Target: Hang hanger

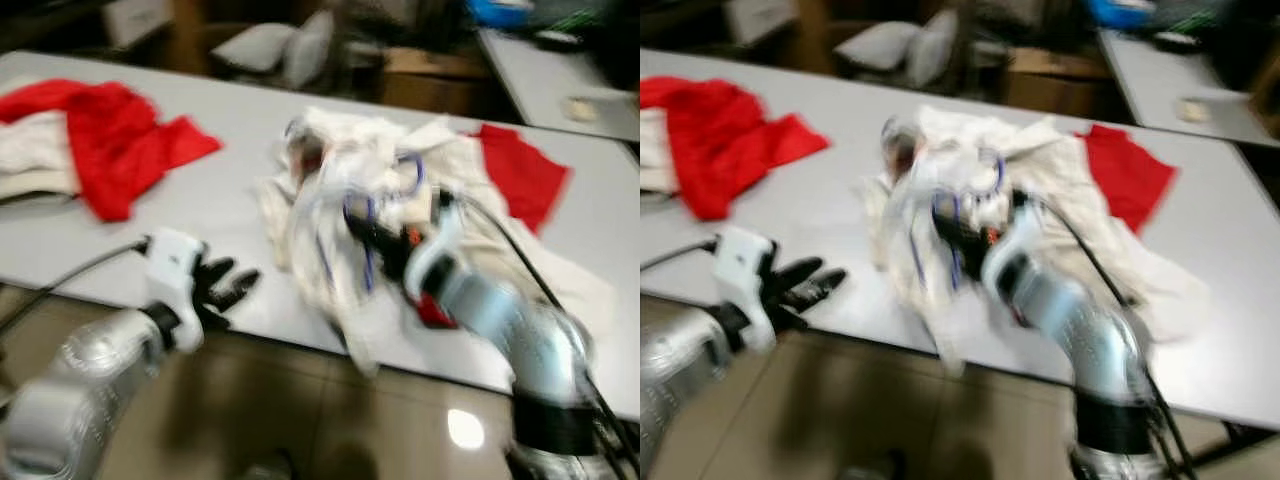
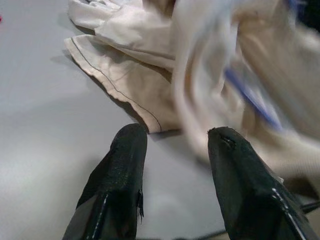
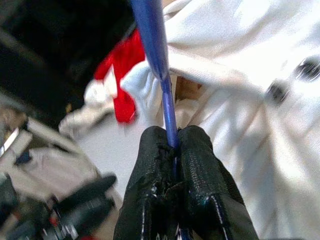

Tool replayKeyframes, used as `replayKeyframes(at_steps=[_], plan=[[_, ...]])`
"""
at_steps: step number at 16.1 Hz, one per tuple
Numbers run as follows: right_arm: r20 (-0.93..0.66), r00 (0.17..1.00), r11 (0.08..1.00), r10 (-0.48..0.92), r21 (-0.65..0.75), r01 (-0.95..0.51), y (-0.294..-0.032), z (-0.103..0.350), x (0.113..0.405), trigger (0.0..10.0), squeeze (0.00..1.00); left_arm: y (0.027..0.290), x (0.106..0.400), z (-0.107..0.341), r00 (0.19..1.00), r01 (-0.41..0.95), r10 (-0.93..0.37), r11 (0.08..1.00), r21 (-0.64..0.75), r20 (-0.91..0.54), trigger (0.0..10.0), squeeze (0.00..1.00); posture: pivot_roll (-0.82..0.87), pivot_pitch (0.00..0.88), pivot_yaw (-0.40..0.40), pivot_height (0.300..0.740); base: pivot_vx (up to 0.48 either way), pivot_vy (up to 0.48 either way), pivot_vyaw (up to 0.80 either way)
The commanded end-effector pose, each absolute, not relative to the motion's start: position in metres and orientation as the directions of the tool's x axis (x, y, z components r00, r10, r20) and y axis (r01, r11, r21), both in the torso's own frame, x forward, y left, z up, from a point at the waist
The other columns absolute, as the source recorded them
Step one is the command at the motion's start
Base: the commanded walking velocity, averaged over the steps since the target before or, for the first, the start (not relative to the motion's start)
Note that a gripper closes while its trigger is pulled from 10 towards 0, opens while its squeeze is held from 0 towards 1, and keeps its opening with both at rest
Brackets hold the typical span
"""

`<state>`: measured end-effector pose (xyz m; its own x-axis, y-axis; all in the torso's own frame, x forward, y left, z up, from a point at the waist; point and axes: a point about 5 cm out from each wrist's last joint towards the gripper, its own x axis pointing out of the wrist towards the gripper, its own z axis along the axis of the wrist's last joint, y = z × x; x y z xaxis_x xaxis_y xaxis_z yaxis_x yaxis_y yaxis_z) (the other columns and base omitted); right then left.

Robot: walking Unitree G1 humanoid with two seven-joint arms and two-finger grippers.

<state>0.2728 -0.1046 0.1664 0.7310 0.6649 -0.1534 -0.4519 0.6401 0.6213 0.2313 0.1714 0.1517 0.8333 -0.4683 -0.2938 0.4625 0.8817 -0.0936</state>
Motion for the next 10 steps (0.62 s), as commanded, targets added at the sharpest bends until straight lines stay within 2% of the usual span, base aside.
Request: replayKeyframes(at_steps=[1,4,6,7,8,9,10], plan=[[-0.136,0.686,0.606,0.715,0.61,-0.51,-0.1,0.172,0.262,10.0,0.0,0.171,0.229,0.146,0.851,0.422,-0.424,0.903,-0.077,-0.308,10.0,0.0,0.11,0.044,-0.073,0.74,0.0,0.0,0.8],[-0.129,0.621,0.562,0.773,0.593,-0.577,-0.105,0.171,0.24,10.0,0.0,0.152,0.212,0.138,0.849,0.423,-0.428,0.902,-0.086,-0.311,10.0,0.0,0.1,0.079,-0.087,0.74,0.0,0.0,0.8],[-0.14,0.629,0.589,0.765,0.547,-0.595,-0.111,0.169,0.237,10.0,0.0,0.143,0.21,0.138,0.859,0.416,-0.424,0.905,-0.094,-0.287,10.0,0.0,0.09,0.081,-0.095,0.74,0.0,0.0,0.8],[-0.108,0.765,0.683,0.635,0.543,-0.489,-0.133,0.176,0.259,10.0,0.0,0.141,0.215,0.142,0.88,0.394,-0.409,0.913,-0.107,-0.242,10.0,0.0,0.08,0.075,-0.094,0.74,0.0,0.0,0.8],[-0.097,0.834,0.739,0.542,0.527,-0.419,-0.151,0.182,0.276,10.0,0.0,0.139,0.218,0.144,0.886,0.389,-0.405,0.914,-0.114,-0.224,10.0,0.0,0.07,0.069,-0.088,0.74,0.0,0.0,0.8],[-0.058,0.885,0.78,0.462,0.501,-0.375,-0.173,0.198,0.297,10.0,0.0,0.137,0.224,0.144,0.889,0.391,-0.406,0.914,-0.11,-0.212,10.0,0.0,0.06,0.059,-0.081,0.74,0.0,0.0,0.8],[0.091,0.898,0.771,0.431,0.479,-0.419,-0.195,0.247,0.322,10.0,0.0,0.135,0.233,0.147,0.888,0.409,-0.418,0.909,-0.087,-0.192,10.0,0.0,0.04,0.044,-0.082,0.74,0.0,0.0,0.8]])
